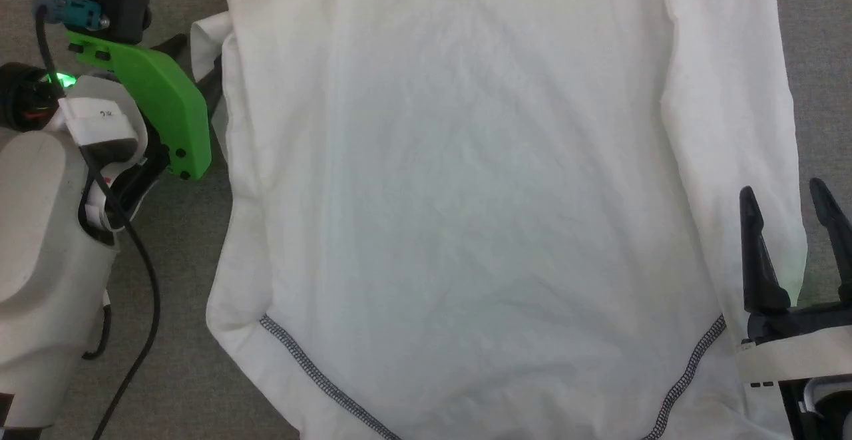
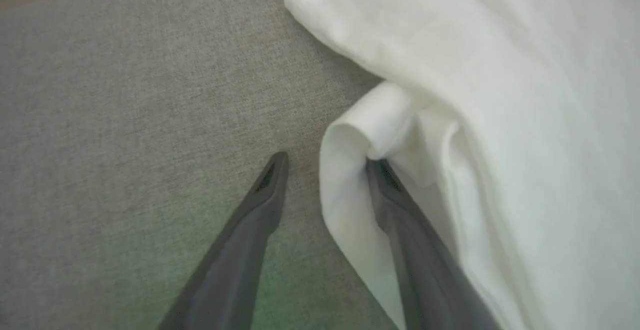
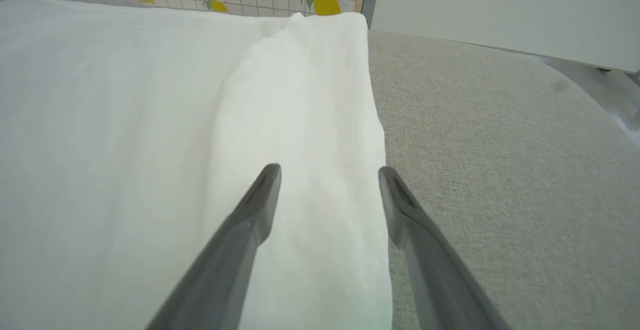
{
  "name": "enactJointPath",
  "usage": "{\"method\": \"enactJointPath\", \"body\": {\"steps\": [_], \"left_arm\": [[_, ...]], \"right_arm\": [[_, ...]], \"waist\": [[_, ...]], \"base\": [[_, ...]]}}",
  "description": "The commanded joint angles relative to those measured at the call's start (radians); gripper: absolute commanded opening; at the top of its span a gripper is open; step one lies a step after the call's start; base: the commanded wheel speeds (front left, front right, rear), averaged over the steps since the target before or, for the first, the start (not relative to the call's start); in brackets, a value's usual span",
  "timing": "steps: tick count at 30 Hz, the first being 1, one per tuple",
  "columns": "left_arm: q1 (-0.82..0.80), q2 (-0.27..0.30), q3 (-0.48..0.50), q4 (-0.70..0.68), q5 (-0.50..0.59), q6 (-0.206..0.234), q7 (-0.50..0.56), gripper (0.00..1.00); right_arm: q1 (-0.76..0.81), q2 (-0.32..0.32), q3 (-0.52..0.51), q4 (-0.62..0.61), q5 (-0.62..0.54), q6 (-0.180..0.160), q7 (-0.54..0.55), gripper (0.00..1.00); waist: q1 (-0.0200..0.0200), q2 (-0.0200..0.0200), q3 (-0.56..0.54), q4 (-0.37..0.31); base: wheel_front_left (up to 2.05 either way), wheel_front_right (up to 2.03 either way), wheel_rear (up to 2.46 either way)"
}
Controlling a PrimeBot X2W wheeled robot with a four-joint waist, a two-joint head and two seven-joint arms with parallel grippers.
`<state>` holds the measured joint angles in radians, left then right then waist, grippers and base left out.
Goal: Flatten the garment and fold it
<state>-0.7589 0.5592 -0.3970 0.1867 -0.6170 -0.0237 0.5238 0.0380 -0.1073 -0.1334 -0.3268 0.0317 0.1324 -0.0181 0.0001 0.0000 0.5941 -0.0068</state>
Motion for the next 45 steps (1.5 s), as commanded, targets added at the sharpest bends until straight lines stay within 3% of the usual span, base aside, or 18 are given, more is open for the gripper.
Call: {"method": "enactJointPath", "body": {"steps": [1,7,16,23,35,45], "left_arm": [[-0.002,-0.010,-0.008,0.022,-0.004,0.002,-0.004,0.00],[-0.014,-0.007,0.039,0.041,-0.005,0.022,-0.095,0.00],[0.052,0.064,0.113,-0.022,-0.032,0.039,-0.145,0.00],[0.203,0.131,0.197,-0.116,-0.070,0.076,-0.188,0.00],[0.542,0.139,0.402,-0.259,-0.176,0.129,-0.358,0.00],[0.701,0.150,0.540,-0.411,-0.223,0.177,-0.389,0.00]], "right_arm": [[-0.021,-0.001,0.001,0.006,0.009,-0.002,-0.005,1.00],[-0.031,0.001,-0.011,0.027,0.007,-0.002,-0.009,1.00],[-0.009,0.020,-0.009,0.069,0.001,-0.002,-0.020,1.00],[0.041,0.040,-0.020,0.086,-0.006,-0.002,-0.016,1.00],[0.117,0.056,-0.044,0.075,-0.005,-0.002,-0.006,1.00],[0.132,0.057,-0.057,0.066,0.013,-0.002,0.000,1.00]], "waist": [[-0.0001,0.0000,0.007,-0.004],[-0.0001,0.0000,-0.032,0.003],[-0.0001,0.0000,-0.185,0.024],[-0.0001,0.0000,-0.302,0.044],[-0.0001,0.0000,-0.408,0.081],[-0.0001,0.0000,-0.442,0.071]], "base": [[0.00,0.00,0.00],[0.00,0.00,0.00],[0.00,0.00,0.00],[0.00,0.00,0.00],[0.00,0.00,0.00],[0.00,0.00,0.00]]}}
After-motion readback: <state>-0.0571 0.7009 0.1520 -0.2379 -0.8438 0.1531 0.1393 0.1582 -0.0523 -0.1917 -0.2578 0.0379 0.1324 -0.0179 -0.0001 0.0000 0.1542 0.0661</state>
